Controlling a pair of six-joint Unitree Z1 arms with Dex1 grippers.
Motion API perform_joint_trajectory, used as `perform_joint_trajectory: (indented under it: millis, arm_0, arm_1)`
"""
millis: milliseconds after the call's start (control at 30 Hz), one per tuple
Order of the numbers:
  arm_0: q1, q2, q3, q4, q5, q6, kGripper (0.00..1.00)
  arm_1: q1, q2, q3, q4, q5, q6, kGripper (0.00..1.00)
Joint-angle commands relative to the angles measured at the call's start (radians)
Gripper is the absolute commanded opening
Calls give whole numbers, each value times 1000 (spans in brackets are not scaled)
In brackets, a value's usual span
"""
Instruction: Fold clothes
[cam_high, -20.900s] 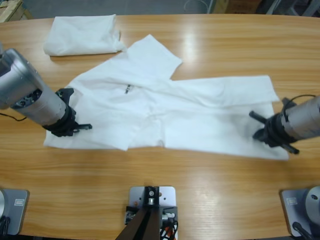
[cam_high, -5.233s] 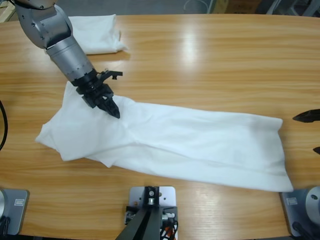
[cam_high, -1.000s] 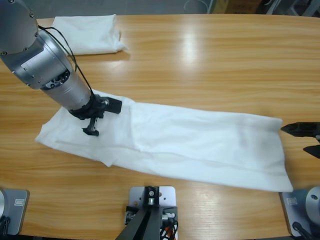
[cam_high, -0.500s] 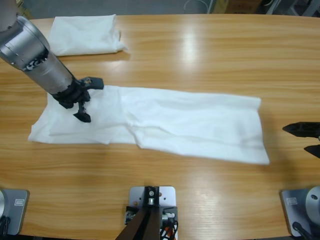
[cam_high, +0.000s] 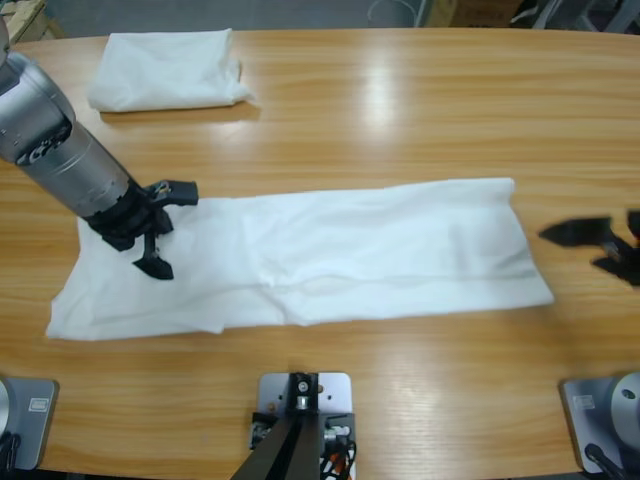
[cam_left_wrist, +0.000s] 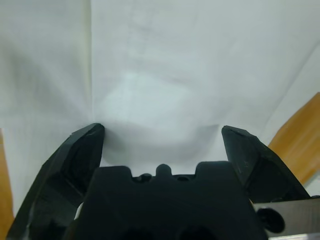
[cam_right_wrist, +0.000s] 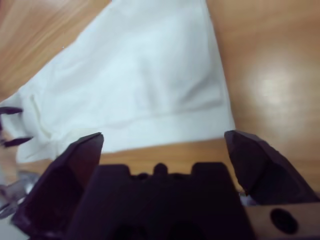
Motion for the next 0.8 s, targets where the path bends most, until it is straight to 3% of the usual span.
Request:
perform_joint_trajectory:
  millis: [33,100,167,233,333,400,600,800]
  arm_0:
    - [-6,-60,53,26,46,-28,904]
    - [-5,-81,51,24,74,-28,926]
    - [4,-100,39,20,86,-42,995]
    - [11,-155,38,-14,61,-42,996]
    - [48,-245,25,-56,4,-66,996]
    - [54,-284,18,-56,7,-75,999]
    - [88,-345,81,-54,19,-96,1000]
    - [92,-360,86,-54,31,-99,1000]
  arm_1:
    - [-100,304,-65,-88,13,-187,989]
    - [-142,310,-78,-86,97,-278,979]
    - [-178,292,-74,-84,172,-318,877]
    - [-212,294,-71,-95,249,-367,858]
    - [-355,325,-21,-177,471,-477,830]
    - [-416,396,-25,-184,546,-551,829]
    - [-544,498,-16,-171,522,-541,828]
    - [-557,481,30,-182,472,-446,830]
